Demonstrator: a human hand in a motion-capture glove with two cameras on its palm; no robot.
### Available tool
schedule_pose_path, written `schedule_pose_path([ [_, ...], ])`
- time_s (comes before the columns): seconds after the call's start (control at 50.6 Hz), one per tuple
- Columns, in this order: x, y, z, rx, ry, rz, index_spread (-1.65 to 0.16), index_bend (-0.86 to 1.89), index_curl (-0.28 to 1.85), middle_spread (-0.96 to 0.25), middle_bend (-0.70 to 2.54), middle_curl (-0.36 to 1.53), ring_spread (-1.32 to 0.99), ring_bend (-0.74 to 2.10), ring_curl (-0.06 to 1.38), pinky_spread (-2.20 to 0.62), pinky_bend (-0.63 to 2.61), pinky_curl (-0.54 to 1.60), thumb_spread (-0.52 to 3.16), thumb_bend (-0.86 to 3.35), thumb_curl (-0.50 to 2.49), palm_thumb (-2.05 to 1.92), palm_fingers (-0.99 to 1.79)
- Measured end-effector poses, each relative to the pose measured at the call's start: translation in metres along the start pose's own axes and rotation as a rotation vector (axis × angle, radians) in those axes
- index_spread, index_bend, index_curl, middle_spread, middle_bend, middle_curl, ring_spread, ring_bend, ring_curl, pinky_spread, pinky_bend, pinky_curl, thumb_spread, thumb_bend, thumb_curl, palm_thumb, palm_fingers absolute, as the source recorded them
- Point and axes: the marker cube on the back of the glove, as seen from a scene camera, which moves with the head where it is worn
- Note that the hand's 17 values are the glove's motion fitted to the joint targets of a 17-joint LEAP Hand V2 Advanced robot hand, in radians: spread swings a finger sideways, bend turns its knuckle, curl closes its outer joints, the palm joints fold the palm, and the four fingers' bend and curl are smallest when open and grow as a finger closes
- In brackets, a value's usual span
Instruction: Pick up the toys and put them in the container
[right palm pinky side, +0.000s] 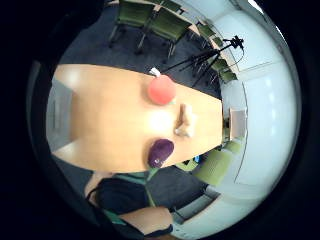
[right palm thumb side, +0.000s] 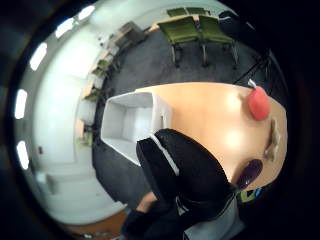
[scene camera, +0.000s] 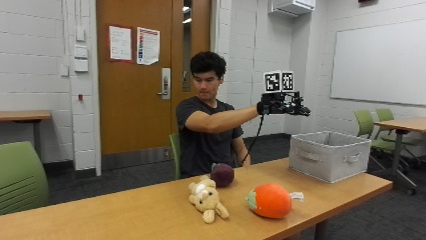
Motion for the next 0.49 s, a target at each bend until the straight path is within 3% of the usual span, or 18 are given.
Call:
schedule_pose_path([
  [0.198, 0.005, 0.003, -0.002, -0.013, -0.01, -0.021, -0.21, 0.2, 0.14, -0.1, 0.24, 0.12, -0.23, 0.19, 0.06, -0.09, 0.42, 0.17, 0.9, -0.05, 0.03, -0.07, 0.23],
  [0.495, 0.041, 0.034, -0.02, -0.021, -0.031, -0.058, -0.26, 0.16, 0.21, -0.12, 0.24, 0.2, -0.31, 0.22, 0.12, -0.12, 0.47, 0.24, 1.15, -0.06, 0.07, -0.09, 0.22],
])
